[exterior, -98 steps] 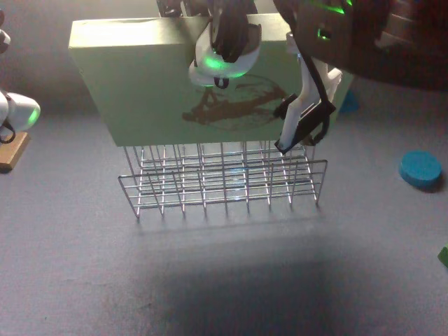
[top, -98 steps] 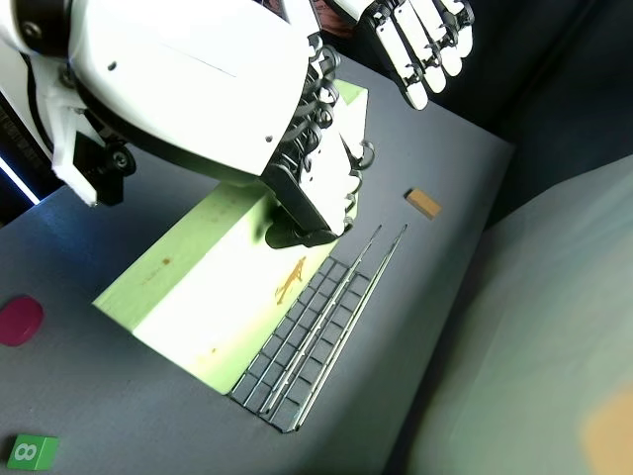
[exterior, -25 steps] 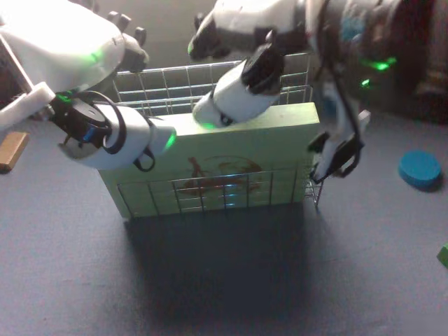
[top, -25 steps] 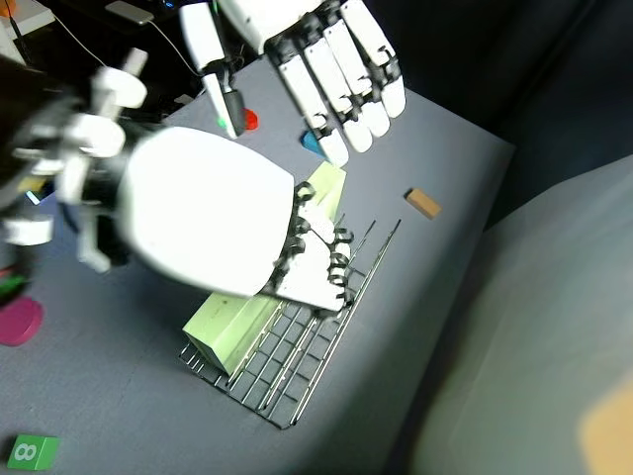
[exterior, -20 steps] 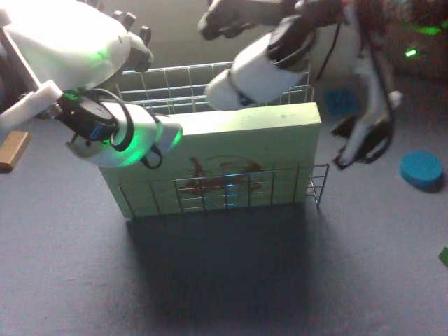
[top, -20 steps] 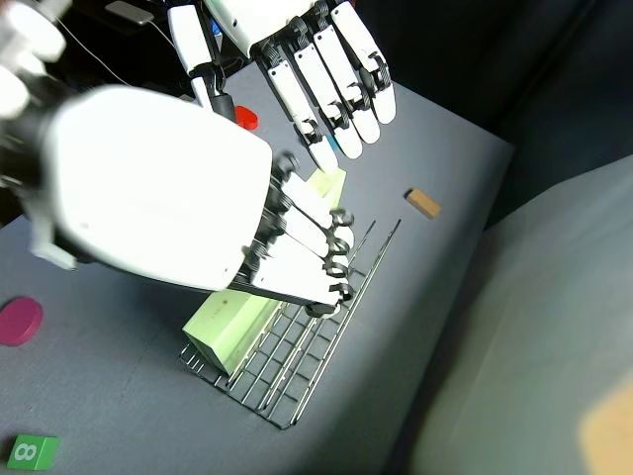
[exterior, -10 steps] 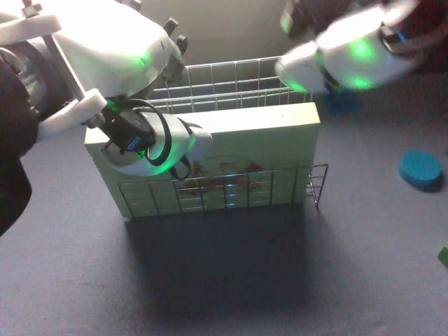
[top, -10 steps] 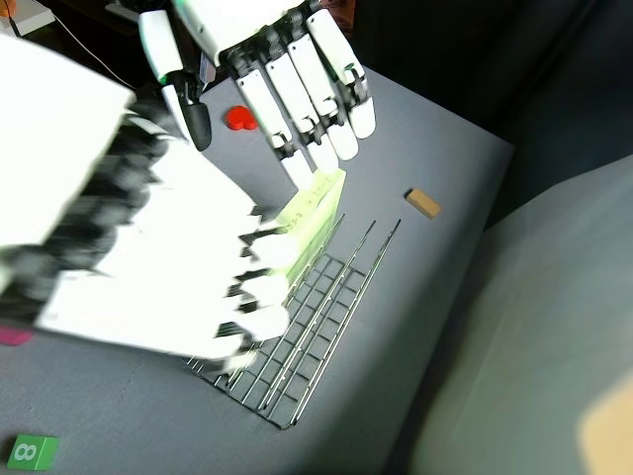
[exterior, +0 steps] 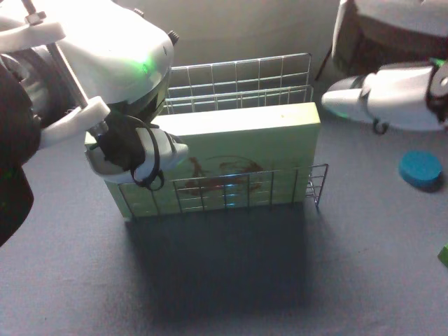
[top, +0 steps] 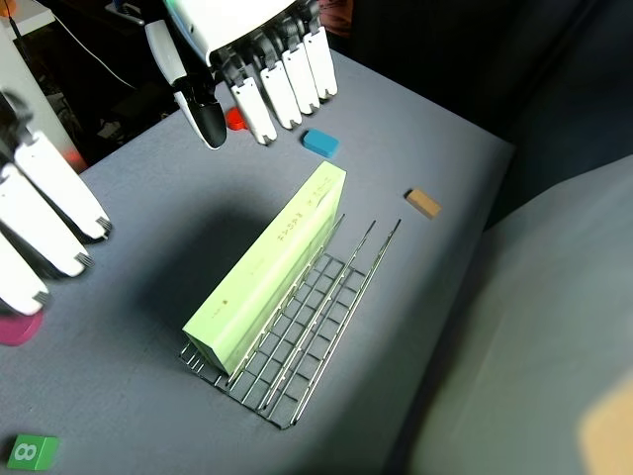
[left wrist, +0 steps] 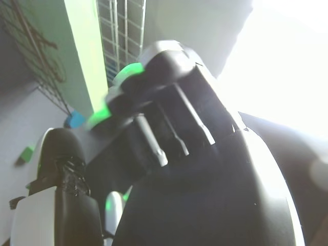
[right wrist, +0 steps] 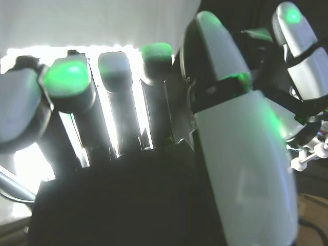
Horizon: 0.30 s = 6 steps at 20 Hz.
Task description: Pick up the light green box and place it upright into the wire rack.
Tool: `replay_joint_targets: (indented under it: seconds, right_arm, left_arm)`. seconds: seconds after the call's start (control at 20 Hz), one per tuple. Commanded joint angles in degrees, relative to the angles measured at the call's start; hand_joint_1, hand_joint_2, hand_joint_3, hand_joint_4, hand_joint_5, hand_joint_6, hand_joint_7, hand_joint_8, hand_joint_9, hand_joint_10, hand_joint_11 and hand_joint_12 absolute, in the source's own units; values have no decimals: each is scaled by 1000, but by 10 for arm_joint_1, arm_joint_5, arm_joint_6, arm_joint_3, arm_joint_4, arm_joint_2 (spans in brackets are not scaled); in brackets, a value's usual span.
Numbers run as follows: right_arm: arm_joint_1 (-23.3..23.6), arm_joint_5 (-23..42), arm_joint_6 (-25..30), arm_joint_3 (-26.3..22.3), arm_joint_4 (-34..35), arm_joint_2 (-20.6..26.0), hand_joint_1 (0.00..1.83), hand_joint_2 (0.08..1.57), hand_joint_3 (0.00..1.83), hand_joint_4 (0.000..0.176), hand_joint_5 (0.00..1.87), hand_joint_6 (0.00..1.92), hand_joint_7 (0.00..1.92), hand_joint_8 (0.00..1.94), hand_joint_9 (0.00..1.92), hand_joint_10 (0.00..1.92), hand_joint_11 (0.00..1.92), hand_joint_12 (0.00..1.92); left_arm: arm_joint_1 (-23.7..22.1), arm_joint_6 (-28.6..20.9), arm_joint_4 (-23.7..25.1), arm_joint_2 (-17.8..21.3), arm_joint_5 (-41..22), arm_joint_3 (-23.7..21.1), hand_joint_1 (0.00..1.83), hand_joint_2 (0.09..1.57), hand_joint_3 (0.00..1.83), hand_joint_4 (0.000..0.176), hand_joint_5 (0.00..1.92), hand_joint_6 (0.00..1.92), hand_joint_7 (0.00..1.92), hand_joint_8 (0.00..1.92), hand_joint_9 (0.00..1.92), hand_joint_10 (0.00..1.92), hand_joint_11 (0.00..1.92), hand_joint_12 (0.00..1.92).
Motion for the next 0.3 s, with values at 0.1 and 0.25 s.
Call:
replay_joint_targets:
  seconds: [0.1,0.25]
  right_arm:
    - [6,31,-14,-10,-34,-1,737,1435,0,175,1384,1921,1556,1941,1746,1921,1919,1921]
    - [5,31,-16,-13,-34,-1,746,1433,0,176,1368,1921,1556,1941,1754,1921,1921,1921]
  left_arm:
    - [-8,-4,49,-2,3,-2,527,1313,0,0,1347,1921,1461,1921,1529,1921,1546,1921]
    - [-9,-4,50,-2,4,-3,734,1321,0,0,1324,1921,1453,1921,1495,1921,1544,1921]
